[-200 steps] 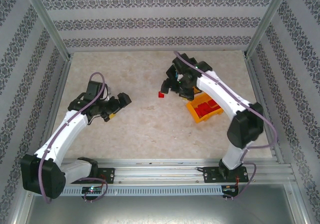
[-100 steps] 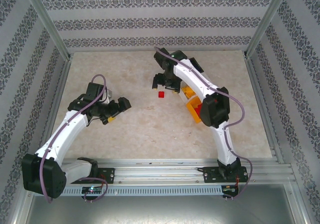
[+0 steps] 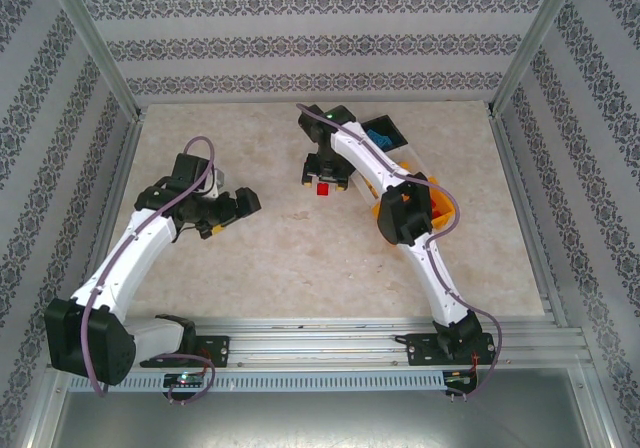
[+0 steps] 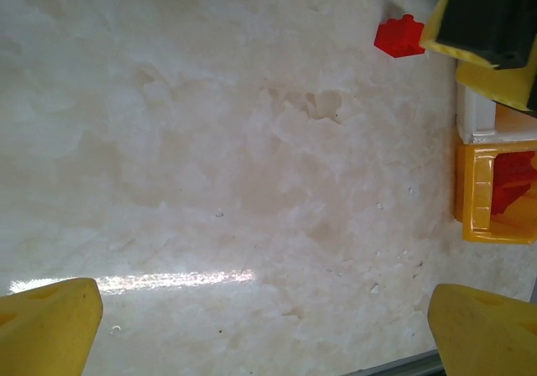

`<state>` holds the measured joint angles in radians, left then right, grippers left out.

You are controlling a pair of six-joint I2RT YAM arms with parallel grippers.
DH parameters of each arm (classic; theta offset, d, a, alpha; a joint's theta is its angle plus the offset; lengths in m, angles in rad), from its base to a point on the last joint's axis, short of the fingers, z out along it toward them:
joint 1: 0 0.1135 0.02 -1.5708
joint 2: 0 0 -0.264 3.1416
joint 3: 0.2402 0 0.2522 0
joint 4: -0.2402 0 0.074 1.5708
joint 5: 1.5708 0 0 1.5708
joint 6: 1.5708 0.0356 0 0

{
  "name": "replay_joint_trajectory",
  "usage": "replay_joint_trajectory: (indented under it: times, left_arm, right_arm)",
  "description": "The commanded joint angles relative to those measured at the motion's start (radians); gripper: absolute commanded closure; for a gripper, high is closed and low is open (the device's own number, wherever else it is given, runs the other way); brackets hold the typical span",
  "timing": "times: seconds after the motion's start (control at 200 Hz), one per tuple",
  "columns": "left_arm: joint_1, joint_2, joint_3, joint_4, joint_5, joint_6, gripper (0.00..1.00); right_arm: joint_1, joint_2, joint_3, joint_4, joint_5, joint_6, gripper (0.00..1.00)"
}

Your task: Sort the legos into containers by color

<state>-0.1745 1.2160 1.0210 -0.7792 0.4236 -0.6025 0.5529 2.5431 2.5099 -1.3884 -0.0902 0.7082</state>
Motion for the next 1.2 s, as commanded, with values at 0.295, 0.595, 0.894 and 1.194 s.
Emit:
replay_joint_trajectory:
  times: [0.295, 0.595, 0.894, 1.194]
  left_arm:
    - [0.001, 0.087, 0.088, -0.101, -0.05, 0.107, 0.0]
    - [0.056, 0.166, 0.11, -0.13, 0.016, 0.143, 0.0]
    - [0.148, 0.206, 0.086, -0.093, 0.152, 0.155, 0.0]
    - [0.153, 0.296, 0.126, -0.087, 0.218, 0.185, 0.0]
  right_arm:
    - [-0.016, 0.113, 0.094, -0.014, -0.014, 0.038, 0.45]
    - [-0.026, 0.141, 0.108, 0.001, -0.026, 0.052, 0.6]
    - [-0.028, 0.143, 0.109, 0.013, -0.034, 0.072, 0.77]
    - [-0.033, 0.103, 0.124, 0.023, -0.047, 0.102, 0.78]
